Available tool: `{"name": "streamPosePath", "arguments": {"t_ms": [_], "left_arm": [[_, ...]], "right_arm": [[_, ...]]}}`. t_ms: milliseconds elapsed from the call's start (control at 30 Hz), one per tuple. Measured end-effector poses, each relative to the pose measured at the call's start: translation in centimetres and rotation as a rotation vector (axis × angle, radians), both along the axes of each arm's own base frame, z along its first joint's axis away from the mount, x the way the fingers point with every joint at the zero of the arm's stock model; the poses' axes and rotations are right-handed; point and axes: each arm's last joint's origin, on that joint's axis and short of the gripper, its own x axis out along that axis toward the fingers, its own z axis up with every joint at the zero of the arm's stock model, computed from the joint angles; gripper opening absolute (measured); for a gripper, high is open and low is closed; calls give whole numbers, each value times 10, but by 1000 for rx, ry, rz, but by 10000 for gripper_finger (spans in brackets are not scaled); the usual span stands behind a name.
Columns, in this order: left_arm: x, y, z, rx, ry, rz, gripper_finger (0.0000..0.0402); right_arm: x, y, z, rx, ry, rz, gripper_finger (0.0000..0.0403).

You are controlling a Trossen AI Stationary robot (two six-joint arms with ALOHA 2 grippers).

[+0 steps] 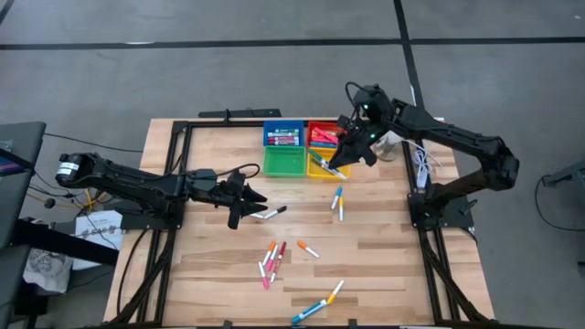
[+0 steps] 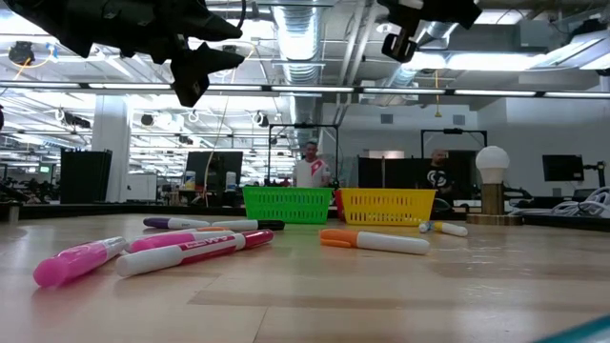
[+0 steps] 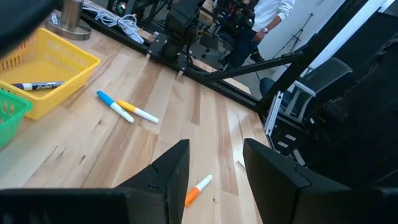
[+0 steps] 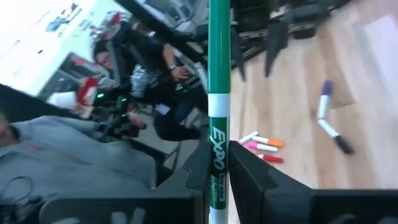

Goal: Pick & Place Markers
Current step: Put the dark green highlighter in the yellow bin

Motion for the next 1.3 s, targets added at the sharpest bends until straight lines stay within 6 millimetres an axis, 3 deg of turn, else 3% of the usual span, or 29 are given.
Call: {"name": "streamPosePath", "arguments": {"t_ms": [100, 333, 567, 1033, 1300], "left_arm": [[0, 0, 0, 11, -2, -2, 150], [0, 0, 1, 43, -12, -9, 150], [0, 0, 1, 43, -14, -9, 150], [0, 0, 1, 43, -13, -9, 150], [0, 0, 1, 43, -13, -9, 150]], "right_arm": [[1, -2, -1, -71, 16, -75, 37], [10, -17, -15, -419, 94, -301, 36], [21, -35, -44, -676, 269, -398, 38], [46, -41, -125, -691, 658, -241, 39], [49, -41, -146, -738, 770, -196, 38]]}}
